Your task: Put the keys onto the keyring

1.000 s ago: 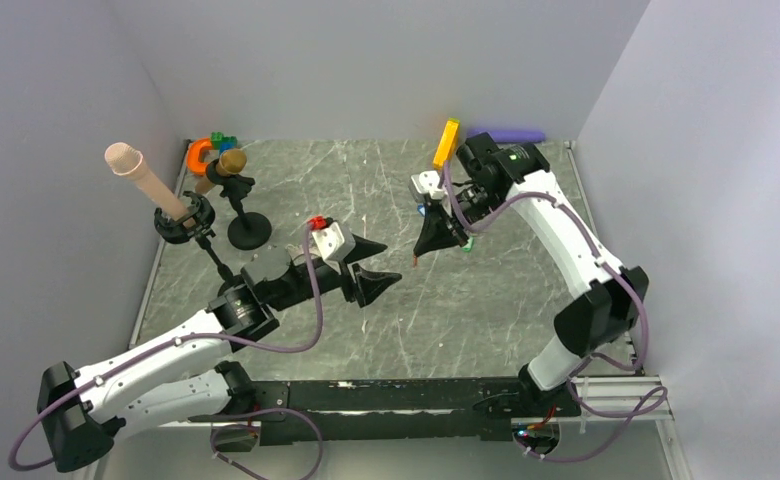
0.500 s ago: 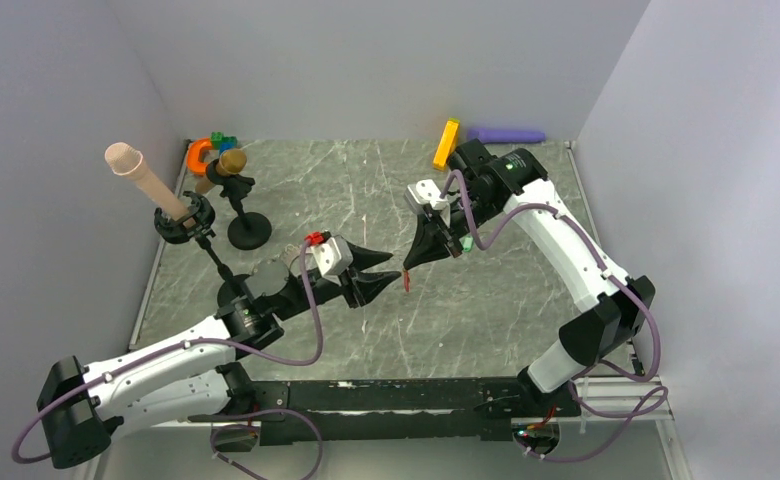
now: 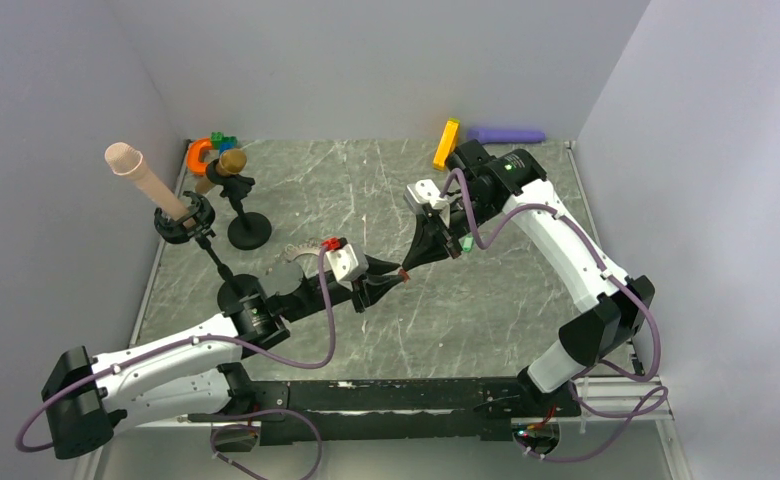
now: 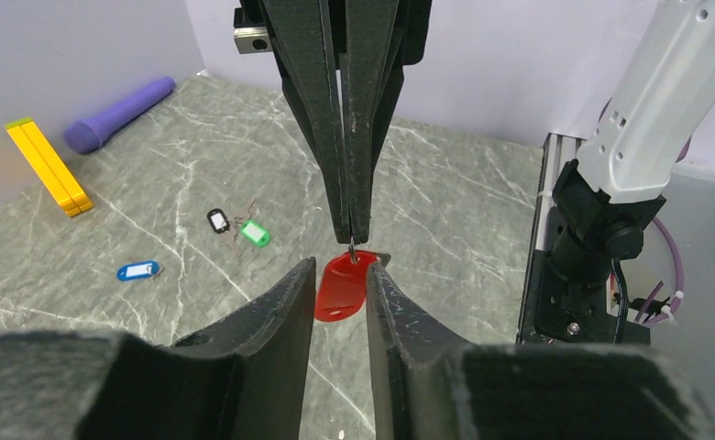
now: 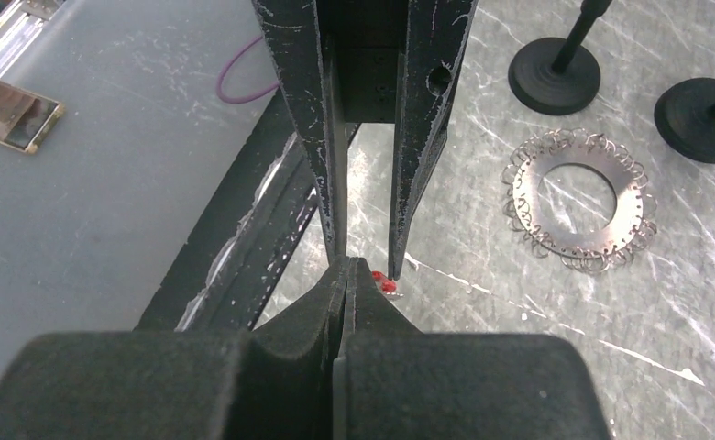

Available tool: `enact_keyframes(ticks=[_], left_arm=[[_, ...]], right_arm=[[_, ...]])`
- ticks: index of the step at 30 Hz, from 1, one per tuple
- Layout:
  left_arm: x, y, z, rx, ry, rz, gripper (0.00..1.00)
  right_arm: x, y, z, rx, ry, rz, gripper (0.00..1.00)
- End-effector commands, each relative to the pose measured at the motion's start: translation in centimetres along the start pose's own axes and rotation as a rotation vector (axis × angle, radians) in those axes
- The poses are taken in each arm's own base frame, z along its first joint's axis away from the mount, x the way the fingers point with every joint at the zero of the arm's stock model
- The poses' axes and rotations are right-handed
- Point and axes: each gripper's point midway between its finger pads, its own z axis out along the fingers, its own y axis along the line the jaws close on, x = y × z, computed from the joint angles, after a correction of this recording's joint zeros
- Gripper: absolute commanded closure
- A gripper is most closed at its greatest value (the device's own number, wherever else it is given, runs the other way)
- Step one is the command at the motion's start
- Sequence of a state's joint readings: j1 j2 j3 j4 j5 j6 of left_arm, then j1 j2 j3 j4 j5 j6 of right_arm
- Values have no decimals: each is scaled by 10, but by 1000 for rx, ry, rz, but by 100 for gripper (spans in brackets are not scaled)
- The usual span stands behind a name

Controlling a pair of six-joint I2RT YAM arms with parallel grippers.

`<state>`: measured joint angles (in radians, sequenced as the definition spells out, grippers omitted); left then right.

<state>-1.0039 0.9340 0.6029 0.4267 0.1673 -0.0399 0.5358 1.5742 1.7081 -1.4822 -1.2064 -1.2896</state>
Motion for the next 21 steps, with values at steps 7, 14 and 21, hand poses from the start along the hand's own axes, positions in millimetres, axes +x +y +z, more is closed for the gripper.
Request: enact_keyframes(ticks=[7, 14, 21], left_arm=[[-30, -4, 4, 16, -62, 32, 74], [-29, -9, 9, 44, -52, 21, 94], [-33, -11, 9, 53, -68, 14, 100]], right_arm=[[-13, 7, 1, -9, -41, -31, 100], [-14, 6, 1, -8, -39, -31, 100], [-10, 6, 2, -4, -29, -24, 100]])
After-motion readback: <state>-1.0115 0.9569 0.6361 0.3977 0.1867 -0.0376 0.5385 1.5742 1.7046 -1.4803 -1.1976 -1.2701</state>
